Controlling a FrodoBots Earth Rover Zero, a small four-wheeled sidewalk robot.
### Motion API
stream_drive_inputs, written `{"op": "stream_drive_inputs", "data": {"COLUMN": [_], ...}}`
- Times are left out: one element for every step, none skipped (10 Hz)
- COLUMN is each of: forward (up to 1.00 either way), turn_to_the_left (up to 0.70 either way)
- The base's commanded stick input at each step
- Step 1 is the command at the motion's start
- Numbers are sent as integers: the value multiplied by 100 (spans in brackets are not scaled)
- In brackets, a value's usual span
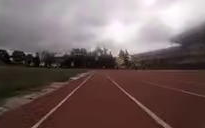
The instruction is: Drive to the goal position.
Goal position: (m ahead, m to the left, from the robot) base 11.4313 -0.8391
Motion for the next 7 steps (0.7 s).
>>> {"op": "stream_drive_inputs", "data": {"forward": [70,70,70,70,70,70,70], "turn_to_the_left": [13,11,8,0,0,1,5]}}
